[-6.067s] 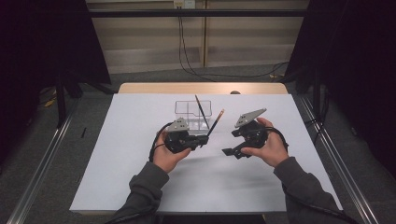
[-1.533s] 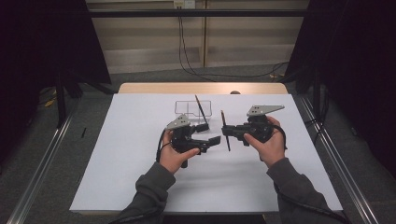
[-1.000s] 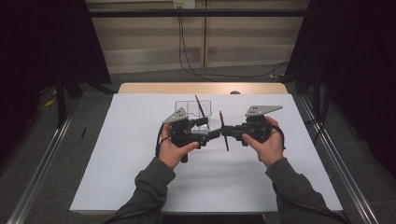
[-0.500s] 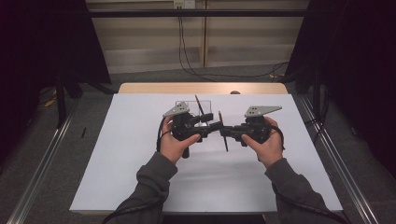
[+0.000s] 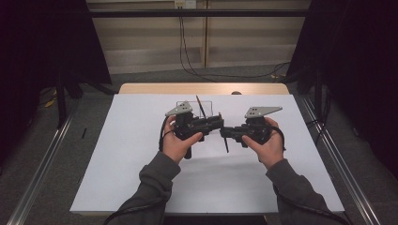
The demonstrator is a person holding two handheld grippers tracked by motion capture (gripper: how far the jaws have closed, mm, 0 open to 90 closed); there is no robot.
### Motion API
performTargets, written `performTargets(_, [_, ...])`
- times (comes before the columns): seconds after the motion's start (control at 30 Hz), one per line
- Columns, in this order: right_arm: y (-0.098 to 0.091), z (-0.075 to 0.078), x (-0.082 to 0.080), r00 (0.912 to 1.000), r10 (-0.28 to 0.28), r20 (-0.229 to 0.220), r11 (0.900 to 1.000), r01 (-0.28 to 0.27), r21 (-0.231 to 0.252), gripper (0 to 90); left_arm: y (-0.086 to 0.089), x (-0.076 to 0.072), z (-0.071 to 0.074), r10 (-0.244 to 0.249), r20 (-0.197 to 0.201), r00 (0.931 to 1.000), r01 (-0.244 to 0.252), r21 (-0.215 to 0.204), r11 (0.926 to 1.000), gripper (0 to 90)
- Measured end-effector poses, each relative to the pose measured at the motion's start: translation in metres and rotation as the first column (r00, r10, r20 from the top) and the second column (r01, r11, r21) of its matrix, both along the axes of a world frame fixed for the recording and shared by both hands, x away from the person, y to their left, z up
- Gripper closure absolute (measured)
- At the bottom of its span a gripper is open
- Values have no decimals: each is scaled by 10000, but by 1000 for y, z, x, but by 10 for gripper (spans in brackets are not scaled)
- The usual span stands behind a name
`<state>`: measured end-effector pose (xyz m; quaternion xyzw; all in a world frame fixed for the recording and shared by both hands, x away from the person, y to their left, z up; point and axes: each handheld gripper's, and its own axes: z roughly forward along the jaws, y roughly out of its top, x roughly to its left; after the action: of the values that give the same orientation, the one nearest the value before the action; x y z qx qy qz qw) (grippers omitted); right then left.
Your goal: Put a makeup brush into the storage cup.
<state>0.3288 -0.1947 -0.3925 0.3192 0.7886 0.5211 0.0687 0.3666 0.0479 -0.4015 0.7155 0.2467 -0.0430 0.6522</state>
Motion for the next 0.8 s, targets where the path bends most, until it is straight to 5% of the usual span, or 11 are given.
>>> performTargets(0.17, [1,-1,0,10000,-30,10,10000,30,46,841,-1,-1,2,-189,-74,9998,188,-80,9998,829])
performTargets(0.57, [1,-1,-1,9999,-79,140,9997,76,212,826,-1,-3,5,-137,69,9999,137,-46,9999,841])
performTargets(0.8, [0,-4,-3,9996,-243,121,9996,241,163,724,1,-1,8,-72,149,9999,72,8,10000,841])
